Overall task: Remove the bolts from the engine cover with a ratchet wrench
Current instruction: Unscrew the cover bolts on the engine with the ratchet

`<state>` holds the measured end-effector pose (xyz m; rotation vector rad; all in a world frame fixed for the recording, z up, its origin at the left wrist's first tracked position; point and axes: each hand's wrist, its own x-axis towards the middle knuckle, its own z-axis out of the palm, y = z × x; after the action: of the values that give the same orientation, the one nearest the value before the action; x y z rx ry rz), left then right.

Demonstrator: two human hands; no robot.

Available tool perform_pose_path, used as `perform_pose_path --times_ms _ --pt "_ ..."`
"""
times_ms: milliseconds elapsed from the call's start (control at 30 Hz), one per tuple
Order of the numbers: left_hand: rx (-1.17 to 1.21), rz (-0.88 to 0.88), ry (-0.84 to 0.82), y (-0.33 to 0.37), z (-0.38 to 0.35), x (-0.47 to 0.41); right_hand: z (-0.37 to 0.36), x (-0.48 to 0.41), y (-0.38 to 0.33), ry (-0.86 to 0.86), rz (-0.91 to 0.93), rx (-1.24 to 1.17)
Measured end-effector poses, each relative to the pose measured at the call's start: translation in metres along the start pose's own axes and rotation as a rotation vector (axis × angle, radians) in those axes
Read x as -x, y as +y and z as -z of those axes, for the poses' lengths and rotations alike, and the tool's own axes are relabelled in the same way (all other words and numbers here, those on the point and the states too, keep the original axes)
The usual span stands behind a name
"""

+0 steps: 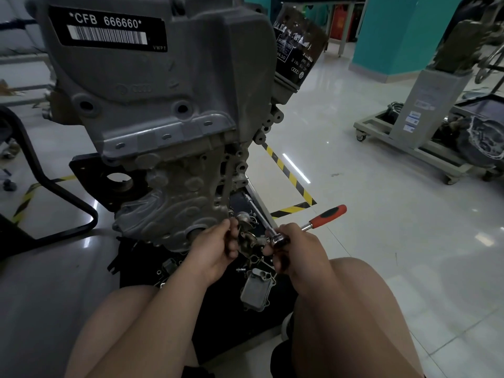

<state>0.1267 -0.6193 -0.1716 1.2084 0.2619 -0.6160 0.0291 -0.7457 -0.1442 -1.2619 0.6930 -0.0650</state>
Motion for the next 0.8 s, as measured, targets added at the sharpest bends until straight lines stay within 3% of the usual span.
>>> perform_pose_path --times_ms 167,400,567,800 --pt "-0.092 -0.005 0.150 -0.004 0.014 -0.005 -0.003 0.007 -0.001 -0.037 0.016 0.075" --pt "0.172 0.200 0.107 0.007 0.018 -0.002 -0.006 0.015 -0.003 -0.049 0.029 0.123" --pt "0.359 0.188 0.081 0.015 0.016 0.006 -0.006 0.016 -0.003 -0.046 0.019 0.130" --pt "0.124 0.139 0.129 0.006 0.018 0.006 -0.006 0.017 -0.002 -0.047 0.020 0.166"
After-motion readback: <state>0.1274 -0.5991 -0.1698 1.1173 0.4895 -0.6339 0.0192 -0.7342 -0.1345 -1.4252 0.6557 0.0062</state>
